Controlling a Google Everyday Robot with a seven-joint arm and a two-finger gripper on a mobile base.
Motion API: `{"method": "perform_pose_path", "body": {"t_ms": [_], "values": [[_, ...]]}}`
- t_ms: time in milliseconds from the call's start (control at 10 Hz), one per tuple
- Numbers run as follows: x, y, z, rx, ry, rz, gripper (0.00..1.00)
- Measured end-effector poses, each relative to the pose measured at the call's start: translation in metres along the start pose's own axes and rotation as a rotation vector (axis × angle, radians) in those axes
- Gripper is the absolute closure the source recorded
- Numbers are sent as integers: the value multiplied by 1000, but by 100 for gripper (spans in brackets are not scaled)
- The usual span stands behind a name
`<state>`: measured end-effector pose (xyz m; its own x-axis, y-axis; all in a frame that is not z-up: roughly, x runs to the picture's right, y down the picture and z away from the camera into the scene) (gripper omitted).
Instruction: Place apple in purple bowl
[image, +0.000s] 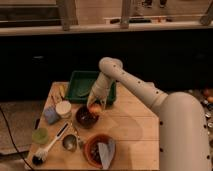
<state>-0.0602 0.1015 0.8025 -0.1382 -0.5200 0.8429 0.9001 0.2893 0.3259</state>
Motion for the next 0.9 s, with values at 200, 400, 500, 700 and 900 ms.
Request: {"method": "perform_pose_path", "body": {"t_ms": [200,400,500,700,900], "values": [[1,1,0,3,0,-5,83],[2,2,0,5,-1,-9,83],[2,2,-1,6,0,-11,83],[3,2,-1,9,0,-14,78],[4,3,-2,11,1,-18,76]]}}
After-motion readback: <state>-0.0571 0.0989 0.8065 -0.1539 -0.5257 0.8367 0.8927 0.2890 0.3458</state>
